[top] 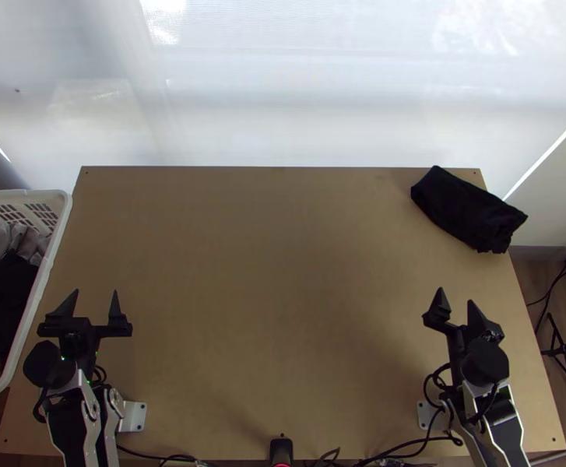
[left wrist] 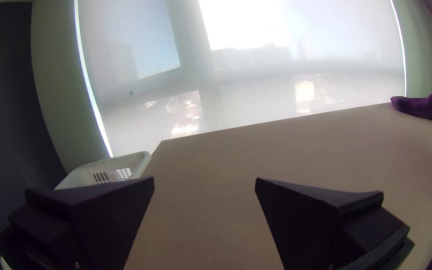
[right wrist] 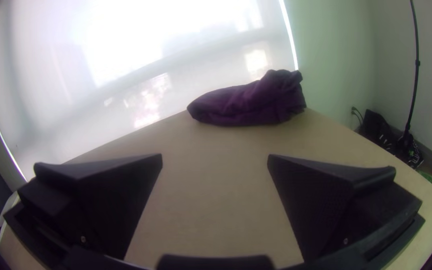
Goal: Fold the t-shirt
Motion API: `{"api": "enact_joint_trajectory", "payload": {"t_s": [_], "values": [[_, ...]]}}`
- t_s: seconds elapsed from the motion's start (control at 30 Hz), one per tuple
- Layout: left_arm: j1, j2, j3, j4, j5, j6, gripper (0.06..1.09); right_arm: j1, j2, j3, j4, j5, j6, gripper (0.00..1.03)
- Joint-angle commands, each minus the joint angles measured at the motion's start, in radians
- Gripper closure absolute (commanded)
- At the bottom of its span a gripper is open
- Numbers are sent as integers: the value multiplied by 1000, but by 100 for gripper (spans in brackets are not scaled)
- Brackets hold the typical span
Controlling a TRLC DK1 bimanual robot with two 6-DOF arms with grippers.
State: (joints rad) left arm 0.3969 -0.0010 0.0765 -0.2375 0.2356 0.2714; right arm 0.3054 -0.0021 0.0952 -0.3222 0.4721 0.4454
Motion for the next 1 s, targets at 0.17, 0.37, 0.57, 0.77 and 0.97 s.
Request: {"api": "enact_joint_trajectory", "payload": {"t_s": [0.17,0.37,0.57,0.77,0.97], "values": [[-78,6,45,55,-197,9,10,-34,-1,1,203,115,-340,5],[-96,174,197,-25,-251,-118,10,-40,2,43,334,115,-602,5],[-84,380,434,-109,-303,-179,10,24,194,271,163,114,-557,5],[3,677,853,-467,-346,-400,10,24,513,607,-81,112,-471,5],[76,779,993,-574,-348,-529,10,31,899,991,-451,112,-428,5]]}}
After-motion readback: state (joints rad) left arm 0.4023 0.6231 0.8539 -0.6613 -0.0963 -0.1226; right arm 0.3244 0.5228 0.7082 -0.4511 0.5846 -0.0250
